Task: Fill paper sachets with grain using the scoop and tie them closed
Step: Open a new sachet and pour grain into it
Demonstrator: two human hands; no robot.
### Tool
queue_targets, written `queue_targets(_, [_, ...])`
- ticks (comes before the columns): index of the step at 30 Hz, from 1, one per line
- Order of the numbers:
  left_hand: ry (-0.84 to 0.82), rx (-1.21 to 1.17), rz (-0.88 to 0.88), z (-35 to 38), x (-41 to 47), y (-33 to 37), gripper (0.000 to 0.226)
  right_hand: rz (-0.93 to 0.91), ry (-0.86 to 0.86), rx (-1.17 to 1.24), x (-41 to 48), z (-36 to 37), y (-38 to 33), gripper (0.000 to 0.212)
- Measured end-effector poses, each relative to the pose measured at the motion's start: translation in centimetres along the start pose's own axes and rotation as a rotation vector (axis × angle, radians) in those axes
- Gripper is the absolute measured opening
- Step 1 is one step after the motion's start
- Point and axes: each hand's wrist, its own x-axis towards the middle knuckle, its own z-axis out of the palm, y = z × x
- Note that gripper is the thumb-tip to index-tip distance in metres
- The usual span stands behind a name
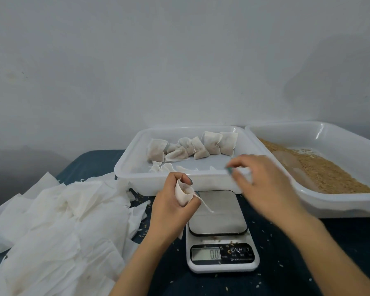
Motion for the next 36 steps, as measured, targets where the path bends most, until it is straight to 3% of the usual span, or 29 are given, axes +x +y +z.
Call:
queue_targets(2, [-0.003,0.022,-0.014,-0.1,0.0,-0.1,0.032,-0.092,-0.15,0.136,-0.8,1.6,-3.0,0.021])
queue_targets(5, [-0.017,0.032,-0.038,-0.3,0.0,-0.1,0.031,-0.171,-0.203,0.08,-1.3,3.5,-4.7,0.02])
queue_targets(13, [-0.037,0.052,-0.035,0.0,-0.3,0.6,0.044,-0.067,-0.249,0.086,-0.7,4.2,-4.5,0.01])
queue_targets(20, [-0.073,-0.121,0.022,-0.4,0.0,0.0,0.059,-0.147,-0.004,0.111,-0.2,2.7,-3.8,0.008])
queue_targets(24, [-0.078,-0.341,-0.024,-0.5,0.6,-0.3,0.037,-0.199,0.009,0.203,-0.2,2.5,-3.0,0.002])
queue_targets(27, [-0.099,-0.389,-0.007,-0.4,0.8,-0.4,0.022,-0.171,0.028,0.31,-0.3,2.7,-2.1,0.012])
queue_targets(36, [-0.089,-0.112,-0.08,1.2,0.3,-1.8,0.006,0.022,-0.005,0.442,-0.5,5.8,1.4,0.022])
